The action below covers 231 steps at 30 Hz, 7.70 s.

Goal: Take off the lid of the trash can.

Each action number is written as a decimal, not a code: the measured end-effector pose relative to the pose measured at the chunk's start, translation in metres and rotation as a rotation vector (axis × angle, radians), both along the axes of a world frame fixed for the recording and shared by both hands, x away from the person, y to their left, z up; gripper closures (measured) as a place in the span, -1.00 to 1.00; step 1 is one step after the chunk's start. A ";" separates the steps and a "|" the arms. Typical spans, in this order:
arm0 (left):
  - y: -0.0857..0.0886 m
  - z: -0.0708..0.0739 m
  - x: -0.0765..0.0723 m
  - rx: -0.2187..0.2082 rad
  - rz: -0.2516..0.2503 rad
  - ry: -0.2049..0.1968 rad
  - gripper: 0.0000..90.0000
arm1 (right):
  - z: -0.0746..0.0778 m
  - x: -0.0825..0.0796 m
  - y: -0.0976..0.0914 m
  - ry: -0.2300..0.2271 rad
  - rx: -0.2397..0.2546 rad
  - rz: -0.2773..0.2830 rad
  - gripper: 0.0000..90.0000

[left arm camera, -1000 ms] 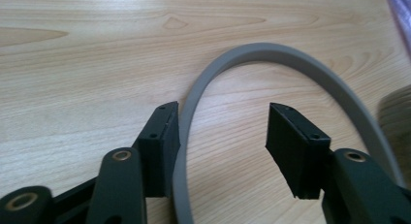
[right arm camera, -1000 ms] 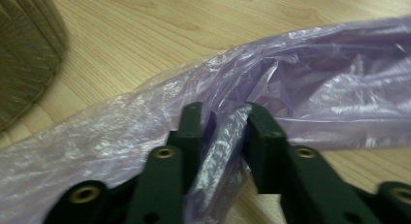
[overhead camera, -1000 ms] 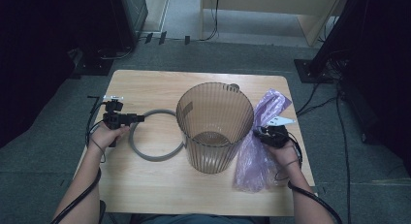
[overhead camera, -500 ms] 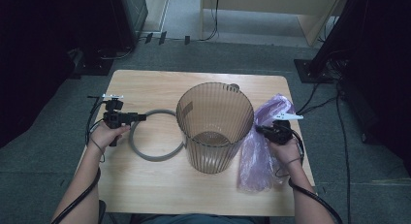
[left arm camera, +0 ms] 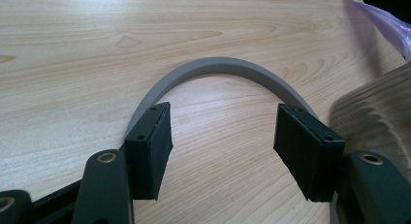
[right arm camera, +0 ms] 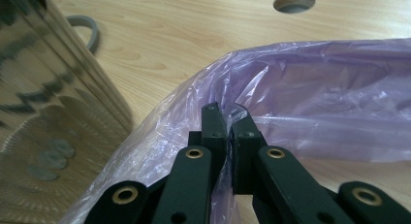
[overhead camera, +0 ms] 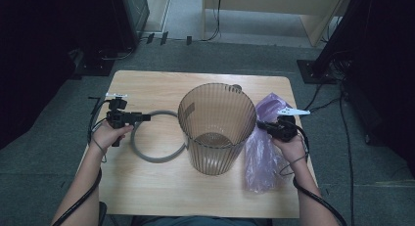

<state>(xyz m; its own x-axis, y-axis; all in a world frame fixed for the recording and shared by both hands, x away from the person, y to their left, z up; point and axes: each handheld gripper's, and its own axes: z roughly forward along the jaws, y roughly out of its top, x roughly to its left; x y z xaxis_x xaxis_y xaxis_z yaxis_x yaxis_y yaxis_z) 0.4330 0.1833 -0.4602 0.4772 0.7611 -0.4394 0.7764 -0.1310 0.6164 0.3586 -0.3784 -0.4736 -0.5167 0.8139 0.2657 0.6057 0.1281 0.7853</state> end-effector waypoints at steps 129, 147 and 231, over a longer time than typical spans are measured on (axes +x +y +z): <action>-0.081 0.149 -0.064 -0.138 -0.274 -0.123 -0.23 | 0.158 -0.056 0.015 -0.136 0.151 0.200 0.96; -0.083 0.169 -0.067 -0.176 -0.273 -0.132 -0.19 | 0.197 -0.080 0.027 -0.218 0.204 0.271 0.96; -0.166 0.192 -0.104 -0.128 -0.498 -0.280 -0.23 | 0.199 -0.101 0.133 -0.159 0.300 0.652 0.94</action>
